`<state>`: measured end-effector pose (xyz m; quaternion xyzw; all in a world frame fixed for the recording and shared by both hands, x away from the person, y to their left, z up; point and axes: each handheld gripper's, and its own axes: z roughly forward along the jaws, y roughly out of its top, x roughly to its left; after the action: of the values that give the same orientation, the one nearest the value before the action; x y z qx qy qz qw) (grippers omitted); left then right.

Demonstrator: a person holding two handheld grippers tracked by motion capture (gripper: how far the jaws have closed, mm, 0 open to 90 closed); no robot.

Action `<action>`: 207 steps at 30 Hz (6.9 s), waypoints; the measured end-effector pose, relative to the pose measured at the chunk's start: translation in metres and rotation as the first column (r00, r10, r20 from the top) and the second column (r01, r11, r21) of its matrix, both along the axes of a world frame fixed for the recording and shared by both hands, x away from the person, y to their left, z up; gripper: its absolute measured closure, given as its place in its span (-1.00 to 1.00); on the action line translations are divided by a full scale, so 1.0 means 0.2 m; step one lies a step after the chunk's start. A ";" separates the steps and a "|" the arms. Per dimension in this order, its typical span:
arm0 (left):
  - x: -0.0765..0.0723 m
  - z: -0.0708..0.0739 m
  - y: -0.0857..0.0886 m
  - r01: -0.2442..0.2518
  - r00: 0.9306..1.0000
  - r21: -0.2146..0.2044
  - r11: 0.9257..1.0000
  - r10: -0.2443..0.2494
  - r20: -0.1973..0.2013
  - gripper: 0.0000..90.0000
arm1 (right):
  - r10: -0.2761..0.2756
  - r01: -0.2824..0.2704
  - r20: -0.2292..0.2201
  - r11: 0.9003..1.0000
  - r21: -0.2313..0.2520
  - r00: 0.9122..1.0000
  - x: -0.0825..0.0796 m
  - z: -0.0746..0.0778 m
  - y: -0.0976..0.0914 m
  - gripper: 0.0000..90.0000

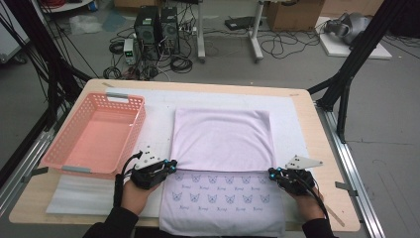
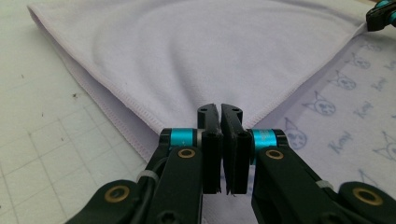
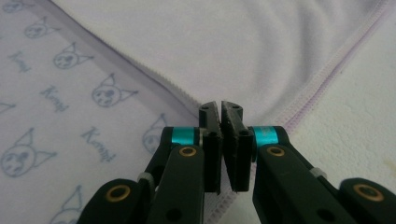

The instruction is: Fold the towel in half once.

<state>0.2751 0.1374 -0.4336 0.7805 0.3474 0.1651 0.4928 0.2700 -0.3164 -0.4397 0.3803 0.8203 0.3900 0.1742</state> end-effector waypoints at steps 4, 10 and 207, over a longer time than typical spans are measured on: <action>-0.02 0.02 0.00 0.017 1.000 -0.017 1.000 -0.017 0.006 0.92 | 0.014 -0.014 0.009 0.999 0.030 1.000 -0.03 0.03 -0.02 0.92; -0.07 0.04 -0.01 0.040 0.999 -0.027 0.999 -0.040 -0.006 0.92 | 0.044 -0.043 -0.002 0.998 0.046 0.999 -0.08 0.05 -0.04 0.92; 0.14 0.02 -0.01 -0.064 0.994 0.008 0.998 0.065 -0.084 -0.08 | -0.148 0.145 0.023 0.985 0.097 0.989 0.05 0.11 -0.09 0.06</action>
<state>0.3024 0.1354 -0.4306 0.7764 0.3924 0.1489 0.4702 0.2794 -0.3345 -0.4179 0.4414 0.7679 0.4207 0.1964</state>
